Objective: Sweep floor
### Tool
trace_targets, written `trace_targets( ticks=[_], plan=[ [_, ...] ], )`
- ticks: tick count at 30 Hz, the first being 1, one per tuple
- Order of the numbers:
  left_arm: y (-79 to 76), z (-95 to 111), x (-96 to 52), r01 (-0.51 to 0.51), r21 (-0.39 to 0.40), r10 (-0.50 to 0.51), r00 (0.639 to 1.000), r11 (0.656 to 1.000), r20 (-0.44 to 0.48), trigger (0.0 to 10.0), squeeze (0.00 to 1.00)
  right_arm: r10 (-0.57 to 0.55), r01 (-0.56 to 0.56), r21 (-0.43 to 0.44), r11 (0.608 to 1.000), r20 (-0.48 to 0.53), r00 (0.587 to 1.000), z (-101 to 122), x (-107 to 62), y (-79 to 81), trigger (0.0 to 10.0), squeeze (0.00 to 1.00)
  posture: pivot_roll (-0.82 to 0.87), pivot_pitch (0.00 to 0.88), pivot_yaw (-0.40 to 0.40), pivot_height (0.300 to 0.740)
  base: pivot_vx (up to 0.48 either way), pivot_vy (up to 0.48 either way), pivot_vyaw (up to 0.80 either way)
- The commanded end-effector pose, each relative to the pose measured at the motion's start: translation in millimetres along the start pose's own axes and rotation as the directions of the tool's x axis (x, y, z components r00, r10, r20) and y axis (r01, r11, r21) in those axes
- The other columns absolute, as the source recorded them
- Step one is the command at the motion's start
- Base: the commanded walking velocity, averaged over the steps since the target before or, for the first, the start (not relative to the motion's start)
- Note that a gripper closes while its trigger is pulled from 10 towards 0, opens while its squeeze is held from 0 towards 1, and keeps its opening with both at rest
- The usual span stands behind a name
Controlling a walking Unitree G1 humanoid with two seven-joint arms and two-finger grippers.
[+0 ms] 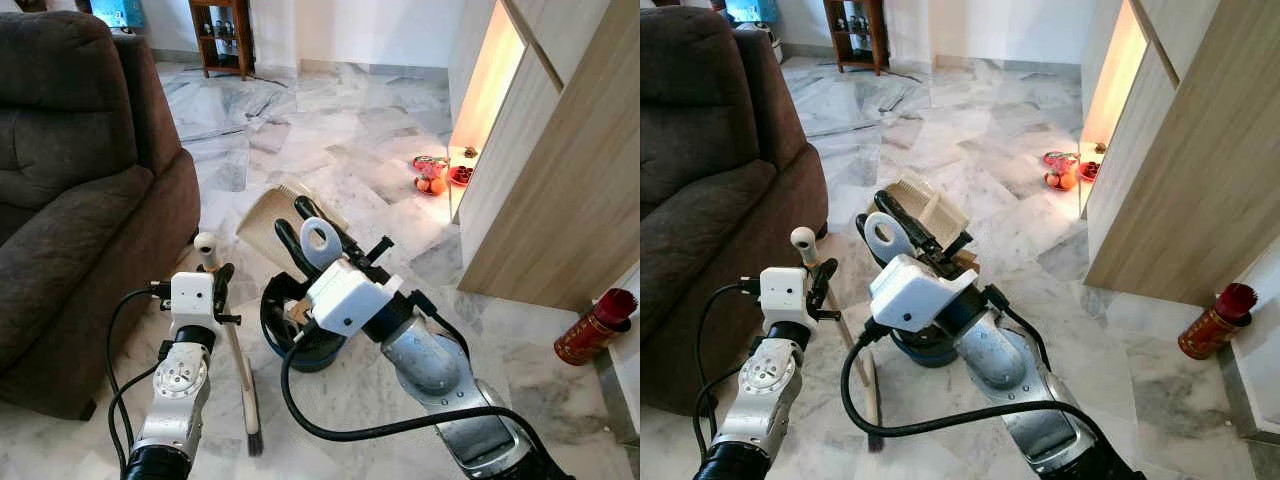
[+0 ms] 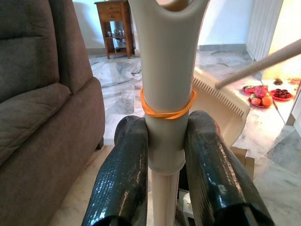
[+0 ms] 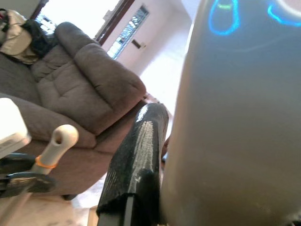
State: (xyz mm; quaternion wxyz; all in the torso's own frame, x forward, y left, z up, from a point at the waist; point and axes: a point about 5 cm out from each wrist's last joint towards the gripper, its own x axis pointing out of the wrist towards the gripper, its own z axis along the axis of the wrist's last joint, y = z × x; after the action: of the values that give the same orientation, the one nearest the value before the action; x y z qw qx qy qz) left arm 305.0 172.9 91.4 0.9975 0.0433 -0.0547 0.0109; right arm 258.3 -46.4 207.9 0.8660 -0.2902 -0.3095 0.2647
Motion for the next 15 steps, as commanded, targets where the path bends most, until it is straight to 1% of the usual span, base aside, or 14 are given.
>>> trace_targets(
  ticks=[1,2,3,4,5,6,7,9,10,11,12,14,15],
  plan=[
    [-1.0,6.4,1.8,0.007,0.002,-0.007,0.999,1.000,0.041,10.0,0.00,-0.095,0.099,-0.066,0.993,0.056,0.994,7.4,3.6,-18.3,10.0,0.00,-0.01,0.053,0.014,0.740,0.000,0.000,0.00],
    [-1.0,6.4,1.7,0.007,0.002,-0.007,0.999,1.000,0.041,10.0,0.00,-0.131,0.133,-0.082,0.988,0.035,0.991,3.9,3.1,-22.6,10.0,0.00,-0.01,0.054,0.014,0.740,0.000,0.000,0.00],
    [-1.0,6.3,1.7,0.006,0.001,-0.006,0.999,1.000,0.042,10.0,0.00,-0.231,0.227,-0.114,0.967,-0.023,0.973,-6.5,0.7,-34.2,10.0,0.00,-0.01,0.054,0.014,0.740,0.000,0.000,0.00],
    [-1.1,6.3,1.7,0.005,0.001,-0.005,0.999,1.000,0.042,10.0,0.00,-0.264,0.257,-0.124,0.958,-0.043,0.964,-10.2,-0.5,-38.0,10.0,0.00,-0.01,0.054,0.014,0.740,0.000,0.000,0.00],
    [-1.0,6.4,1.7,0.005,0.001,-0.005,0.999,1.000,0.042,10.0,0.00,-0.320,0.304,-0.152,0.941,-0.097,0.942,-18.5,-3.0,-44.4,10.0,0.00,-0.01,0.054,0.014,0.740,0.000,0.000,0.00],
    [-0.7,6.5,1.7,0.004,0.001,-0.004,0.999,1.000,0.042,10.0,0.00,-0.396,0.371,-0.166,0.914,-0.163,0.904,-29.3,-7.9,-53.0,10.0,0.00,-0.01,0.056,0.013,0.740,0.000,0.000,0.00],
    [-0.5,6.5,1.6,0.004,0.002,-0.004,0.999,1.000,0.042,10.0,0.00,-0.437,0.410,-0.167,0.897,-0.192,0.879,-34.6,-11.3,-58.0,10.0,0.00,-0.01,0.056,0.013,0.740,0.000,0.000,0.00],
    [0.1,6.5,1.6,0.003,0.002,-0.003,0.999,1.000,0.042,10.0,0.00,-0.491,0.451,-0.202,0.869,-0.244,0.836,-44.4,-17.1,-65.1,10.0,0.00,-0.01,0.057,0.014,0.740,0.000,0.000,0.00],
    [0.2,6.5,1.6,0.002,0.001,-0.002,0.999,1.000,0.042,10.0,0.00,-0.518,0.478,-0.203,0.854,-0.268,0.812,-50.4,-21.4,-68.4,10.0,0.00,-0.01,0.057,0.014,0.740,0.000,0.000,0.00],
    [0.2,6.5,1.6,0.002,0.001,-0.002,0.999,1.000,0.042,10.0,0.00,-0.534,0.496,-0.200,0.845,-0.282,0.797,-54.2,-24.2,-70.4,10.0,0.00,-0.01,0.057,0.015,0.740,0.000,0.000,0.00],
    [0.2,6.6,1.6,0.003,0.001,-0.003,0.999,1.000,0.042,10.0,0.00,-0.559,0.527,-0.188,0.829,-0.307,0.770,-60.6,-28.8,-72.4,10.0,0.00,-0.01,0.060,0.016,0.740,0.000,0.000,0.00],
    [-0.1,6.7,1.6,0.005,0.001,-0.005,0.999,1.000,0.042,10.0,0.00,-0.585,0.564,-0.171,0.808,-0.345,0.734,-68.8,-34.7,-74.2,10.0,0.00,-0.01,0.059,0.016,0.740,0.000,0.000,0.00],
    [-0.1,6.6,1.5,0.007,0.000,-0.007,0.999,1.000,0.042,10.0,0.00,-0.615,0.612,-0.159,0.774,-0.417,0.669,-82.6,-44.0,-74.6,10.0,0.00,-0.01,0.061,0.016,0.740,0.000,0.000,0.00]
  ],
)
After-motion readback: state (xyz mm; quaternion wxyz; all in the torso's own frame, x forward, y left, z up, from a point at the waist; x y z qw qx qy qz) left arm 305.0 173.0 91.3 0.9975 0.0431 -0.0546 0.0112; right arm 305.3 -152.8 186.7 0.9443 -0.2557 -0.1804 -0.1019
